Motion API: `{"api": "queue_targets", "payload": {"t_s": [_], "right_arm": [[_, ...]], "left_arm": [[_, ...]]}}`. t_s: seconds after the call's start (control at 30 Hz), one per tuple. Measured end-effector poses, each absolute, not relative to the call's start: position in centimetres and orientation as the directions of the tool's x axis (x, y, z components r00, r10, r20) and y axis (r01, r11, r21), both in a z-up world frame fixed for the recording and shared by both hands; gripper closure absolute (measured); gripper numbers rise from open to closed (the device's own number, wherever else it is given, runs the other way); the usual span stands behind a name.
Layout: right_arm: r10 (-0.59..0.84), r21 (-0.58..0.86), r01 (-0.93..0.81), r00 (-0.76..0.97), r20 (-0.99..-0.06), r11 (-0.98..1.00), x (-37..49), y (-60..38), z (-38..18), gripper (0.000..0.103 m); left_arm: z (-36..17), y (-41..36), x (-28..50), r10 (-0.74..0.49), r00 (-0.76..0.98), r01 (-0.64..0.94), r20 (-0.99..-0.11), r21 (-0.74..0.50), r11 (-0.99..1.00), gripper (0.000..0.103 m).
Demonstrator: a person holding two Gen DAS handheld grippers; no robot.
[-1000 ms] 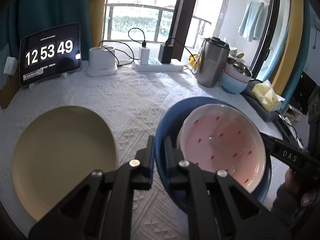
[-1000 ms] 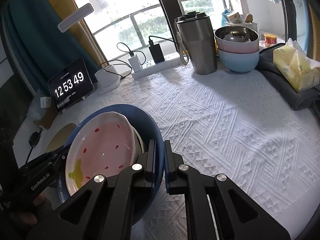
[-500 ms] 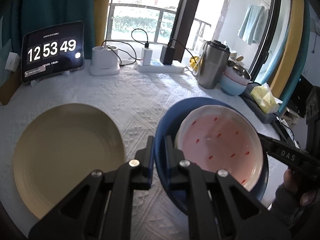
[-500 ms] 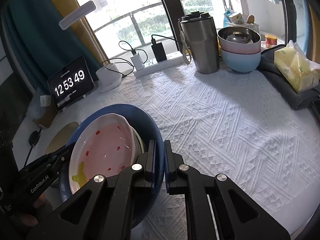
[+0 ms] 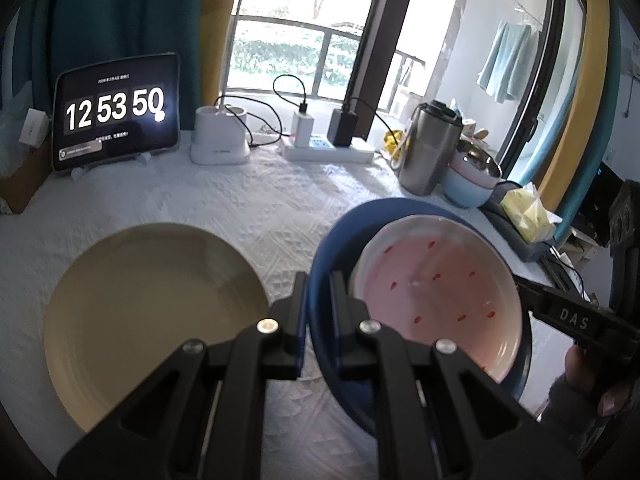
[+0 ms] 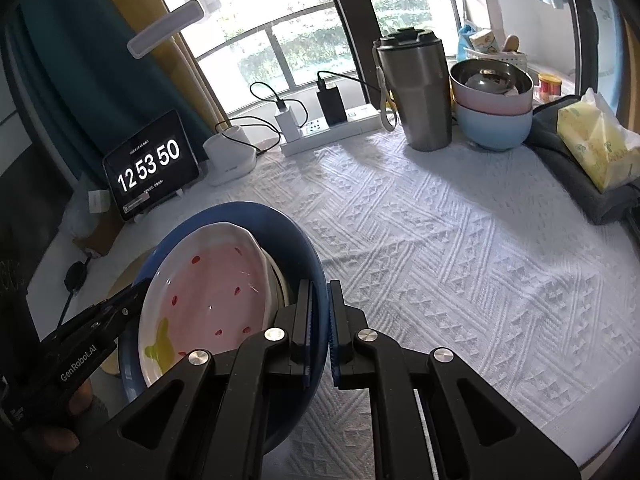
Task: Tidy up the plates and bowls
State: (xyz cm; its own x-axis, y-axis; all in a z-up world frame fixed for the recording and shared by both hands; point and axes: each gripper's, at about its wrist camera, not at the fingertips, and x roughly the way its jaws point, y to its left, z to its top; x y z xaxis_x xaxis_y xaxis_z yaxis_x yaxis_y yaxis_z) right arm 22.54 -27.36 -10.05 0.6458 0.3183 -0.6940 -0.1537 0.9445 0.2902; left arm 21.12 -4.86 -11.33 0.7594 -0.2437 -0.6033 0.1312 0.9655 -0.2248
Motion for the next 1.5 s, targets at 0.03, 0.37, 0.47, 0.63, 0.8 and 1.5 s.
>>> {"api": "queue_targets", "payload": {"t_s": [0.03,0.37,0.47,0.63,0.8,1.5], "right_arm": [[0.318,0.289,-0.155,0.647,-0.693,0.945,22.6,-27.3,-9.9,0.094],[0.317,0.271,-0.175,0.661,-0.68,0.946,23.0,-26.0,-8.2,0.094],[0.319,0.266,-0.183,0.663,-0.677,0.946,23.1,-25.3,-7.8,0.094],[0.324,0.255,-0.202,0.667,-0.671,0.945,23.3,-24.1,-7.1,0.094],[0.33,0.247,-0.22,0.669,-0.666,0.944,23.6,-22.8,-6.4,0.094],[0.383,0.216,-0.327,0.637,-0.669,0.92,24.9,-14.9,-5.4,0.094]], "left_arm": [[-11.2,-4.7,21.1,-0.244,0.761,0.131,-0.601,-0.225,0.965,0.095],[-9.8,-3.2,21.0,-0.24,0.779,0.122,-0.578,-0.236,0.964,0.094],[-9.5,-2.6,21.0,-0.237,0.785,0.115,-0.573,-0.242,0.964,0.094],[-9.0,-1.4,20.8,-0.231,0.796,0.103,-0.56,-0.251,0.962,0.094],[-8.6,-0.1,20.6,-0.222,0.807,0.091,-0.547,-0.256,0.962,0.094],[-8.6,7.5,19.4,-0.141,0.834,-0.019,-0.533,-0.283,0.959,0.094]]}}
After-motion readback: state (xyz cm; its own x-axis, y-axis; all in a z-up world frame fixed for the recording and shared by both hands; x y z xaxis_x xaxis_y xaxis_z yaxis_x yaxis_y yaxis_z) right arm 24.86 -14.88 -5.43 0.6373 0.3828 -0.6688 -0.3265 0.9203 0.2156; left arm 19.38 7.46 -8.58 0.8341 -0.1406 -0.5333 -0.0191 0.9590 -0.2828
